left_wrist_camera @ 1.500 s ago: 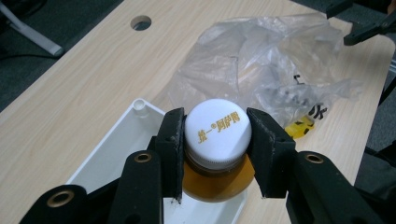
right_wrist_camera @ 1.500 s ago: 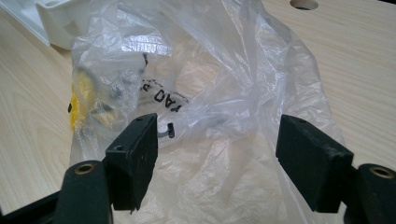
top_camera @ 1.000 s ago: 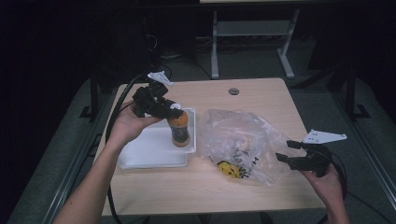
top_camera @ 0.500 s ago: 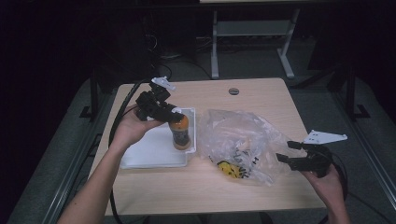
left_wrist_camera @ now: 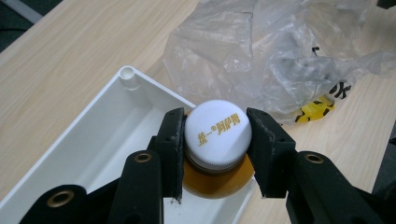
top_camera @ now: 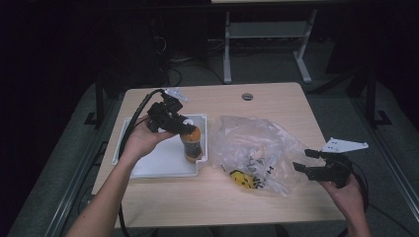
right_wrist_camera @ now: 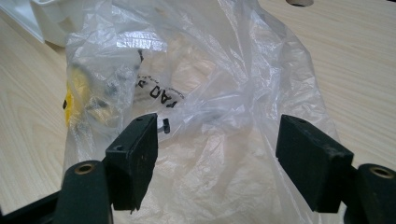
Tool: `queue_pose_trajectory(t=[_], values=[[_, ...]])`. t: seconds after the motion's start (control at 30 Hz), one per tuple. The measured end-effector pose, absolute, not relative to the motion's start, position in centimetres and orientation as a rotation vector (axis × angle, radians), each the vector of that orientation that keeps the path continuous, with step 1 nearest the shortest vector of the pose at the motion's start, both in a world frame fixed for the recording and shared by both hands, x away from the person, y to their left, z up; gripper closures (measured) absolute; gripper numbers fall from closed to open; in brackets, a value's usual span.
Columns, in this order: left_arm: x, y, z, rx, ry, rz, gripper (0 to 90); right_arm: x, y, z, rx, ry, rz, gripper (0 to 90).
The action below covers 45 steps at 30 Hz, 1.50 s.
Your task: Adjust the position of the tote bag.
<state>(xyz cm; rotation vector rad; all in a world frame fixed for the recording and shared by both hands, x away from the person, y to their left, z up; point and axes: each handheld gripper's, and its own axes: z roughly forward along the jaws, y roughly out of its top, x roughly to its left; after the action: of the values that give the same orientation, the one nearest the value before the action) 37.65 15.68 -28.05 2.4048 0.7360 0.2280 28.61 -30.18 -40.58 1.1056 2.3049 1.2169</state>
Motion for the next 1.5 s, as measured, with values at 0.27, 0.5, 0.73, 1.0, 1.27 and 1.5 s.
queue_pose_trajectory(t=[0.27, 0.5, 0.73, 1.0, 1.27, 1.5], values=[[37.7, 15.6, -29.1, 2.413, 0.744, 0.217, 59.4, 28.7, -30.1, -40.6, 1.106, 2.304, 1.217, 29.1], [37.7, 15.5, -29.8, 2.431, 0.748, 0.21, 59.4, 28.7, -30.1, -40.6, 1.103, 2.304, 1.22, 29.1], [37.7, 15.4, -30.4, 2.437, 0.753, 0.206, 59.4, 28.7, -30.1, -40.6, 1.105, 2.303, 1.223, 29.1], [37.8, 15.5, -31.1, 2.441, 0.76, 0.194, 59.4, 28.7, -30.1, -40.6, 1.105, 2.302, 1.223, 29.1], [37.8, 15.5, -31.2, 2.441, 0.745, 0.19, 59.3, 28.7, -30.0, -40.6, 1.102, 2.304, 1.223, 29.1], [37.9, 15.6, -31.2, 2.44, 0.746, 0.179, 59.2, 28.6, -30.0, -40.6, 1.1, 2.304, 1.222, 29.1]])
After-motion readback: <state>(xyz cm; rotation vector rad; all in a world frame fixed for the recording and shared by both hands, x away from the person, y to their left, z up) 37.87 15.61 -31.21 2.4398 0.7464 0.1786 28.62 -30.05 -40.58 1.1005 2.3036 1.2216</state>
